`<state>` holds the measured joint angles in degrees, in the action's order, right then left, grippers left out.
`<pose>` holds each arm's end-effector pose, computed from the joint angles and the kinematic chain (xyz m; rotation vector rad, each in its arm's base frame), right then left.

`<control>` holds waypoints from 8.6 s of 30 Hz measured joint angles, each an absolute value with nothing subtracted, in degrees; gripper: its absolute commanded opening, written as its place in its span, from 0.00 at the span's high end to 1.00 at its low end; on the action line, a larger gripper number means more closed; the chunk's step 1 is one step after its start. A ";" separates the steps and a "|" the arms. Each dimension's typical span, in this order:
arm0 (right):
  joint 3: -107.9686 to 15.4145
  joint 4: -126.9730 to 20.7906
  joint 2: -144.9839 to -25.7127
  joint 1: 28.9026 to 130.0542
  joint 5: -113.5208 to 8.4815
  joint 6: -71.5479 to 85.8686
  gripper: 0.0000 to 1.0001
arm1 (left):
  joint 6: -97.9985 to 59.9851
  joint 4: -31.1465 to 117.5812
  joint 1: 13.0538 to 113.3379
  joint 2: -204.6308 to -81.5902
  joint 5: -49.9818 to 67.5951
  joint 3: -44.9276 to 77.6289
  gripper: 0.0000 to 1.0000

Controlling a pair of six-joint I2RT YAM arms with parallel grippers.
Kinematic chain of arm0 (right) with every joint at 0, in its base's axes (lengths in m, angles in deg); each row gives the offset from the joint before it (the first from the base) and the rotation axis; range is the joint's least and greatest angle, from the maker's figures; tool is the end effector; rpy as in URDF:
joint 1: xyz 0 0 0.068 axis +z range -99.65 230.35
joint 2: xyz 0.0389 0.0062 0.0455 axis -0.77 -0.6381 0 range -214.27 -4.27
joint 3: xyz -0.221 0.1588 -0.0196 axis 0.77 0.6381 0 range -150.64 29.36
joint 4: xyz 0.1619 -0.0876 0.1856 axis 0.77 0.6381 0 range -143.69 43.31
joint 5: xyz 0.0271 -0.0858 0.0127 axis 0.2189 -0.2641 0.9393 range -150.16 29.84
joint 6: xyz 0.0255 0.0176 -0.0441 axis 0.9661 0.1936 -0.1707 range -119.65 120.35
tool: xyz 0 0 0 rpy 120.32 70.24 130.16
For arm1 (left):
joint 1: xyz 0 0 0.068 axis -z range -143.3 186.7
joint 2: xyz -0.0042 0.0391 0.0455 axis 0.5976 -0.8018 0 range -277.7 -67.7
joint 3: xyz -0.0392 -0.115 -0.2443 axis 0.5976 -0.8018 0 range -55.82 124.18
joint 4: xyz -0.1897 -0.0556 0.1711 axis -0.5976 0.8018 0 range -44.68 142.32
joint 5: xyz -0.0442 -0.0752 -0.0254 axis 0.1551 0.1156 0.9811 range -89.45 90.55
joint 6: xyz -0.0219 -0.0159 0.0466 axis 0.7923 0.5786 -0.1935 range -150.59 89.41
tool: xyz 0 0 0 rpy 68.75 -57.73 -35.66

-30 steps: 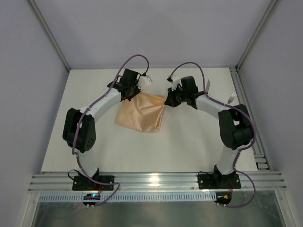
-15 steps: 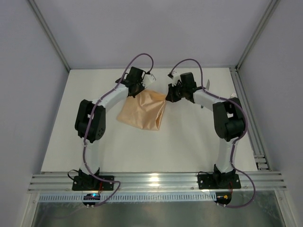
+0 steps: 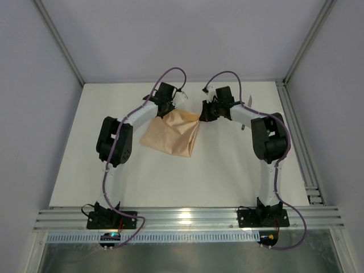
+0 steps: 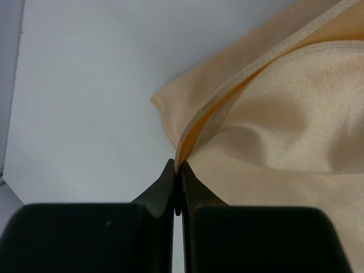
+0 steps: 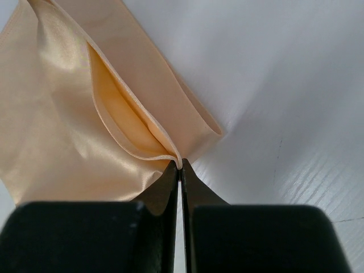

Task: Fold the napkin into a case and place the utensils inside
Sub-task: Fold the rectangle-folded napkin at the center of the board, then smooth out the square-folded napkin at the center of the board, then move the square-folded napkin to the center of the board.

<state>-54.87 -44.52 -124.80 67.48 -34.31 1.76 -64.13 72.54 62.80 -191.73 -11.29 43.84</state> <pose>0.4364 0.1507 0.1687 -0.5419 2.3054 0.6896 0.4371 -0.2061 0.2007 1.1503 2.1860 0.3112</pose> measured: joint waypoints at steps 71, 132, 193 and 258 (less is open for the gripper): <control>-19.31 -63.10 -107.47 81.22 -35.15 24.09 0.96 | -49.02 73.20 60.18 -173.77 -5.06 12.04 0.72; -42.78 -64.82 -125.02 70.97 -35.58 35.09 0.96 | -48.08 68.09 59.00 -167.08 -1.52 3.05 0.68; -19.57 -55.47 -103.62 82.10 -43.98 26.87 0.86 | -50.40 71.54 57.93 -162.31 5.02 -1.45 0.64; -0.84 -68.60 -88.17 99.80 -48.02 -50.55 0.43 | -78.94 76.50 64.47 -147.67 10.96 -9.25 1.00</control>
<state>-0.84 -68.60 -88.17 99.80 -48.02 -50.55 -78.94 76.50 64.47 -147.67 10.96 -9.25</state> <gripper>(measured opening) 0.583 0.005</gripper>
